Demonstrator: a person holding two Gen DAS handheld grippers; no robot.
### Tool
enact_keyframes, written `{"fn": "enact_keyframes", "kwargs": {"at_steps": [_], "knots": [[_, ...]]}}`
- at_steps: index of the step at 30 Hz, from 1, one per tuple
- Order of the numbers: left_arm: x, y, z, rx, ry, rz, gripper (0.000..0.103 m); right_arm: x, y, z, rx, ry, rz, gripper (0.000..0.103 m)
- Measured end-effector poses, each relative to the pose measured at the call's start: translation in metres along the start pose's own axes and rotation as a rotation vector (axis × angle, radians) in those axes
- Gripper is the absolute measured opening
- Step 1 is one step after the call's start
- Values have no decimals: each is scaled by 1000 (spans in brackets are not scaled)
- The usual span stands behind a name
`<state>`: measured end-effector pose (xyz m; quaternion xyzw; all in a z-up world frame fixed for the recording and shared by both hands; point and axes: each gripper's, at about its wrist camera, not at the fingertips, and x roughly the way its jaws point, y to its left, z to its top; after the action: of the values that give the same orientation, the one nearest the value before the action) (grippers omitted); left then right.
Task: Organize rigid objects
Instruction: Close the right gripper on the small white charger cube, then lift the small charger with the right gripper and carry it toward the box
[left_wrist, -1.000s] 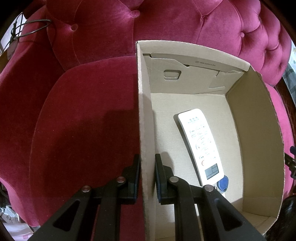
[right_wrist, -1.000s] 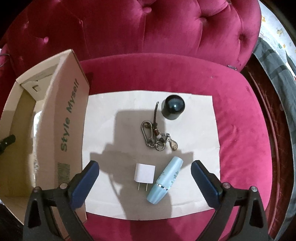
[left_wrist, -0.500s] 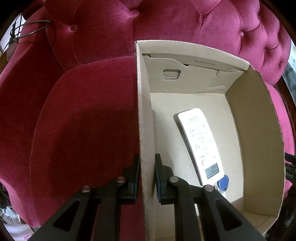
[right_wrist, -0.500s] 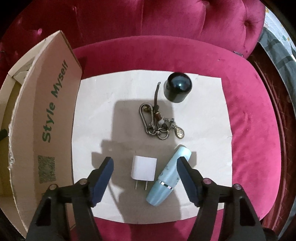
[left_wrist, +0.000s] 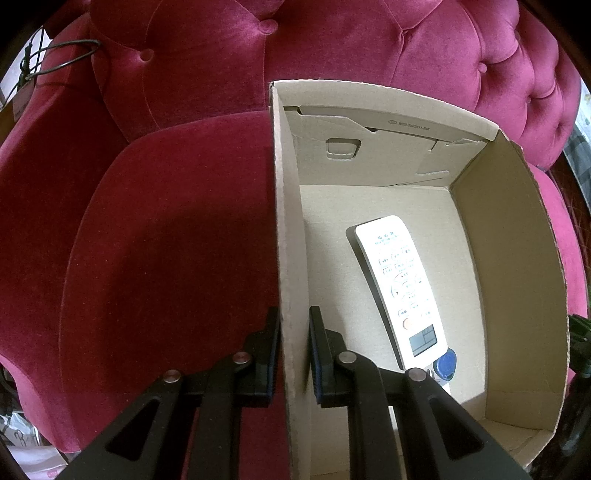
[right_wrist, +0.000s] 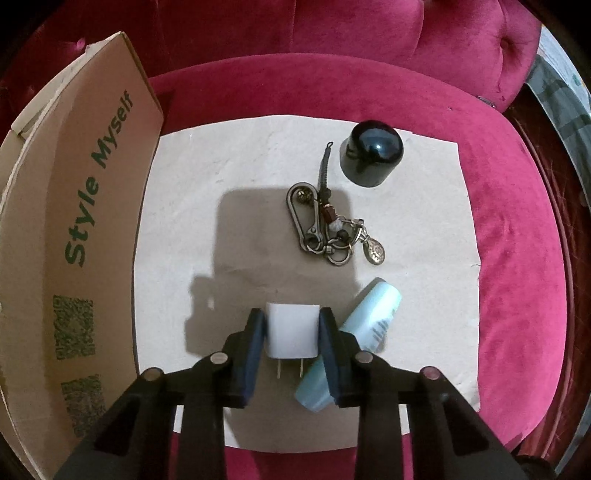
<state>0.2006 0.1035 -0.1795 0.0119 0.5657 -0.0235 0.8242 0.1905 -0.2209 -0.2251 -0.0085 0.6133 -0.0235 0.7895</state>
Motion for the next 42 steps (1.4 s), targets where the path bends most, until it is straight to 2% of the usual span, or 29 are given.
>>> {"fn": "enact_keyframes", "kwargs": {"at_steps": [12, 26, 42], "knots": [[1, 0, 0, -2, -1, 0, 16, -17, -1, 4, 13, -39, 11, 30], [-1, 3, -1, -8, -4, -8, 16, -65, 10, -9, -4, -109, -3, 30], [-2, 4, -1, -10, -4, -10, 16, -118, 28, 10, -24, -191, -8, 30]]}}
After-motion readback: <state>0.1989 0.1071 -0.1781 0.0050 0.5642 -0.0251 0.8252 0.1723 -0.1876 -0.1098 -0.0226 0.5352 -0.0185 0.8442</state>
